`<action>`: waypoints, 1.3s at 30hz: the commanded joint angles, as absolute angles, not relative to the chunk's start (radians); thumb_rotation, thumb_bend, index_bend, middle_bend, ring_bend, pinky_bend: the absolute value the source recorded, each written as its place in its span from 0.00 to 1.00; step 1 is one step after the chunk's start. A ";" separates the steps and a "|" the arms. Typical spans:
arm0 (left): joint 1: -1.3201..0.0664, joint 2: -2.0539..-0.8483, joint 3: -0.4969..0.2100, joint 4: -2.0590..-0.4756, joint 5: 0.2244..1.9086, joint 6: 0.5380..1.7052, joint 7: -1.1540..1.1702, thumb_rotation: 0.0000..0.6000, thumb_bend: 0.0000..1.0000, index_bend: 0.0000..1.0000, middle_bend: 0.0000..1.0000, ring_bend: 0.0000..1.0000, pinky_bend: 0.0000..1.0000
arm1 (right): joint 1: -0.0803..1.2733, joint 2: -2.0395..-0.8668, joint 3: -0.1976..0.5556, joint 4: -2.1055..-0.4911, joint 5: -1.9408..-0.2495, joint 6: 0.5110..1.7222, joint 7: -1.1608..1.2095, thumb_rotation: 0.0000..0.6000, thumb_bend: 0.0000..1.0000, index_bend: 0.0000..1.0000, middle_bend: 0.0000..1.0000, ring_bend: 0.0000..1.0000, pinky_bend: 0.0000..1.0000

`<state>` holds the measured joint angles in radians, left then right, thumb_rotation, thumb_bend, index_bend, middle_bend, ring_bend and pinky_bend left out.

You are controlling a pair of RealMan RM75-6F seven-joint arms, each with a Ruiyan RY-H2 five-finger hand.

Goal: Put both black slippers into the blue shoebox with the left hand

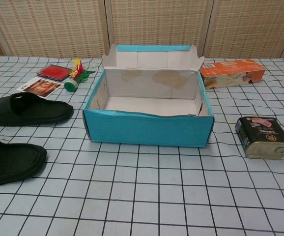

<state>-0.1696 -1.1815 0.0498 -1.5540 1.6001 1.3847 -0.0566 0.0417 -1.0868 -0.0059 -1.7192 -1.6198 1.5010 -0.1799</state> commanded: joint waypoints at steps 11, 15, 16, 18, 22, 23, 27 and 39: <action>-0.190 -1.191 0.065 -1.571 1.632 1.359 -0.076 1.00 0.38 0.00 0.00 0.00 0.05 | 0.039 -1.082 -0.010 -1.719 -1.625 1.505 -0.172 1.00 0.12 0.00 0.00 0.00 0.00; -0.202 -1.165 0.088 -1.623 1.628 1.314 -0.121 1.00 0.36 0.00 0.00 0.00 0.06 | 0.038 -1.080 -0.007 -1.722 -1.623 1.507 -0.164 1.00 0.12 0.00 0.00 0.00 0.00; -0.209 -1.158 0.093 -1.630 1.626 1.293 -0.120 1.00 0.36 0.00 0.00 0.00 0.06 | 0.039 -1.080 -0.008 -1.723 -1.624 1.506 -0.164 1.00 0.12 0.00 0.00 0.00 0.00; -0.223 -1.157 0.094 -1.635 1.604 1.252 -0.092 1.00 0.36 0.00 0.00 0.00 0.06 | 0.041 -1.080 -0.009 -1.724 -1.628 1.503 -0.162 1.00 0.12 0.00 0.00 0.00 0.00; -0.247 -1.178 0.081 -1.641 1.530 1.172 -0.020 1.00 0.35 0.00 0.00 0.00 0.06 | 0.043 -1.079 -0.013 -1.726 -1.634 1.499 -0.158 1.00 0.12 0.00 0.00 0.00 0.00; -0.251 -1.185 0.078 -1.639 1.518 1.161 -0.005 1.00 0.35 0.00 0.00 0.00 0.06 | 0.043 -1.079 -0.012 -1.726 -1.634 1.499 -0.158 1.00 0.12 0.00 0.00 0.00 0.00; -0.264 -1.212 0.069 -1.630 1.457 1.112 0.073 1.00 0.34 0.00 0.00 0.00 0.06 | 0.044 -1.079 -0.009 -1.725 -1.628 1.497 -0.155 1.00 0.12 0.00 0.00 0.00 0.00; -0.279 -1.260 0.045 -1.594 1.351 1.069 0.155 1.00 0.34 0.00 0.00 0.00 0.07 | 0.043 -1.075 -0.006 -1.724 -1.622 1.501 -0.151 1.00 0.12 0.00 0.00 0.00 0.00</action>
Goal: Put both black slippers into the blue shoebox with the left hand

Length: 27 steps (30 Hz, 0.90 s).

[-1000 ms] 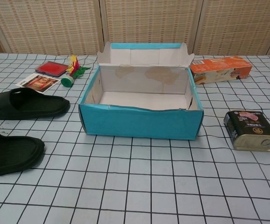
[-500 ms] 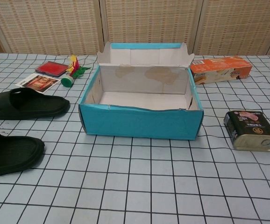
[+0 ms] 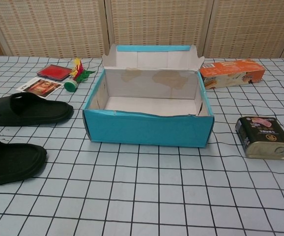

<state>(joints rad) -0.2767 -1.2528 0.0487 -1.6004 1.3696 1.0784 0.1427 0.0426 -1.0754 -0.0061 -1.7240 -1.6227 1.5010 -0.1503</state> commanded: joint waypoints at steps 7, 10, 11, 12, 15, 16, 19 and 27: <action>-0.280 -1.268 0.050 -1.585 1.304 1.043 0.177 1.00 0.34 0.00 0.00 0.00 0.08 | 0.045 -1.079 -0.003 -1.721 -1.616 1.495 -0.154 1.00 0.12 0.00 0.00 0.00 0.00; -0.284 -1.275 0.055 -1.578 1.296 1.029 0.183 1.00 0.34 0.00 0.00 0.00 0.10 | 0.046 -1.079 -0.002 -1.721 -1.614 1.495 -0.153 1.00 0.12 0.00 0.00 0.00 0.00; -0.284 -1.281 0.055 -1.572 1.299 1.032 0.185 1.00 0.34 0.00 0.00 0.00 0.11 | 0.046 -1.079 -0.002 -1.721 -1.615 1.495 -0.154 1.00 0.12 0.00 0.00 0.00 0.00; -0.283 -1.289 0.053 -1.564 1.305 1.039 0.183 1.00 0.34 0.00 0.00 0.00 0.11 | 0.046 -1.079 -0.003 -1.722 -1.615 1.494 -0.155 1.00 0.12 0.00 0.00 0.00 0.00; -0.272 -1.331 0.046 -1.517 1.341 1.092 0.174 1.00 0.39 0.01 0.03 0.08 0.17 | 0.045 -1.078 -0.003 -1.722 -1.614 1.494 -0.154 1.00 0.12 0.00 0.00 0.00 0.00; -0.270 -1.342 0.044 -1.505 1.349 1.103 0.171 1.00 0.41 0.04 0.08 0.14 0.20 | 0.046 -1.078 -0.003 -1.723 -1.614 1.494 -0.154 1.00 0.12 0.00 0.00 0.00 0.00; -0.260 -1.381 0.039 -1.456 1.376 1.143 0.156 1.00 0.45 0.20 0.26 0.29 0.30 | 0.045 -1.077 -0.003 -1.724 -1.614 1.495 -0.154 1.00 0.12 0.00 0.00 0.00 0.00; -0.254 -1.413 0.042 -1.396 1.385 1.152 0.155 1.00 0.50 0.39 0.43 0.46 0.45 | 0.043 -1.074 -0.002 -1.726 -1.612 1.498 -0.152 1.00 0.12 0.00 0.00 0.00 0.00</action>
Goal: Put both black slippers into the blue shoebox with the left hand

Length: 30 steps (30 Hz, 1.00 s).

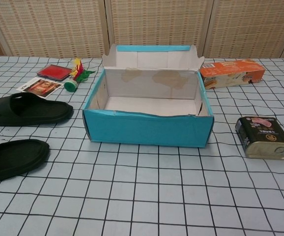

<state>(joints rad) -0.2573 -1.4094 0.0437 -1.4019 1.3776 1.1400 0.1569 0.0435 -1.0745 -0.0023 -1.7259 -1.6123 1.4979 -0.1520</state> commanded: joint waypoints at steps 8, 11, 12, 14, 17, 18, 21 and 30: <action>-0.243 -1.393 0.024 -1.395 1.450 1.253 0.136 1.00 0.54 0.47 0.50 0.51 0.51 | 0.044 -1.073 -0.003 -1.727 -1.613 1.496 -0.150 1.00 0.12 0.00 0.00 0.00 0.00; -0.243 -1.383 0.017 -1.394 1.471 1.281 0.124 1.00 0.55 0.49 0.52 0.53 0.54 | 0.044 -1.073 -0.004 -1.728 -1.614 1.497 -0.149 1.00 0.12 0.00 0.00 0.00 0.00; -0.244 -1.381 0.015 -1.392 1.478 1.288 0.122 1.00 0.55 0.49 0.52 0.54 0.54 | 0.043 -1.073 -0.004 -1.728 -1.615 1.497 -0.150 1.00 0.12 0.00 0.00 0.00 0.00; -0.246 -1.372 0.008 -1.396 1.490 1.305 0.114 1.00 0.55 0.50 0.53 0.54 0.55 | 0.044 -1.074 -0.005 -1.729 -1.615 1.496 -0.150 1.00 0.12 0.00 0.00 0.00 0.00; -0.255 -1.351 -0.012 -1.414 1.504 1.327 0.113 1.00 0.55 0.51 0.53 0.54 0.55 | 0.044 -1.075 -0.005 -1.729 -1.616 1.496 -0.152 1.00 0.12 0.00 0.00 0.00 0.00; -0.262 -1.340 -0.021 -1.427 1.508 1.333 0.117 1.00 0.55 0.51 0.52 0.54 0.55 | 0.044 -1.075 -0.005 -1.729 -1.615 1.495 -0.153 1.00 0.12 0.00 0.00 0.00 0.00; -0.285 -1.309 -0.049 -1.474 1.516 1.335 0.117 1.00 0.55 0.50 0.52 0.54 0.55 | 0.045 -1.077 -0.004 -1.728 -1.614 1.493 -0.156 1.00 0.12 0.00 0.00 0.00 0.00; -0.468 -1.245 -0.183 -1.653 1.529 1.219 0.230 1.00 0.55 0.50 0.52 0.54 0.54 | 0.052 -1.085 0.000 -1.728 -1.606 1.482 -0.163 1.00 0.12 0.00 0.00 0.00 0.00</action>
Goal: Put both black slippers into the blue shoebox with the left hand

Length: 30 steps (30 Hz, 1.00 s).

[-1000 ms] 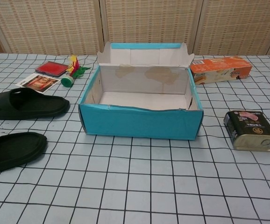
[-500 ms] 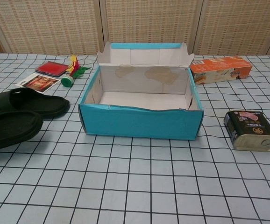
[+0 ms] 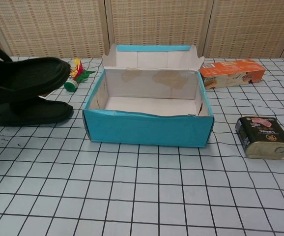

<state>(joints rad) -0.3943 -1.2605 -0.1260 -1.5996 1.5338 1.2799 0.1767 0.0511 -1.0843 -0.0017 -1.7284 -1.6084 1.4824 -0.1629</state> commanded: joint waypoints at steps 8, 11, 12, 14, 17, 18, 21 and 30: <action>-0.679 -1.288 -0.314 -1.670 1.394 1.019 0.341 1.00 0.55 0.50 0.52 0.54 0.54 | 0.054 -1.086 0.019 -1.727 -1.561 1.475 -0.160 1.00 0.12 0.00 0.00 0.00 0.00; -0.750 -1.326 -0.350 -1.660 1.310 0.955 0.378 1.00 0.55 0.50 0.52 0.54 0.54 | 0.050 -1.085 0.028 -1.732 -1.555 1.490 -0.166 1.00 0.12 0.00 0.00 0.00 0.00; -0.778 -1.341 -0.360 -1.652 1.284 0.933 0.391 1.00 0.55 0.50 0.52 0.54 0.54 | 0.050 -1.086 0.030 -1.733 -1.555 1.494 -0.166 1.00 0.12 0.00 0.00 0.00 0.00; -0.818 -1.365 -0.372 -1.641 1.242 0.897 0.398 1.00 0.55 0.50 0.52 0.54 0.54 | 0.051 -1.085 0.032 -1.731 -1.550 1.491 -0.163 1.00 0.12 0.00 0.00 0.00 0.00; -0.883 -1.406 -0.384 -1.622 1.170 0.841 0.413 1.00 0.54 0.50 0.52 0.54 0.54 | 0.055 -1.083 0.040 -1.725 -1.530 1.481 -0.153 1.00 0.12 0.00 0.00 0.00 0.00; -0.907 -1.422 -0.386 -1.615 1.141 0.817 0.410 1.00 0.54 0.50 0.52 0.54 0.54 | 0.056 -1.082 0.043 -1.723 -1.523 1.479 -0.150 1.00 0.12 0.00 0.00 0.00 0.00; -0.960 -1.462 -0.383 -1.586 1.101 0.773 0.400 1.00 0.54 0.50 0.52 0.54 0.55 | 0.057 -1.078 0.045 -1.721 -1.517 1.476 -0.138 1.00 0.12 0.00 0.00 0.00 0.00; -1.076 -1.560 -0.371 -1.464 0.973 0.693 0.369 1.00 0.54 0.49 0.52 0.54 0.55 | 0.060 -1.065 0.045 -1.713 -1.510 1.465 -0.103 1.00 0.12 0.00 0.00 0.00 0.00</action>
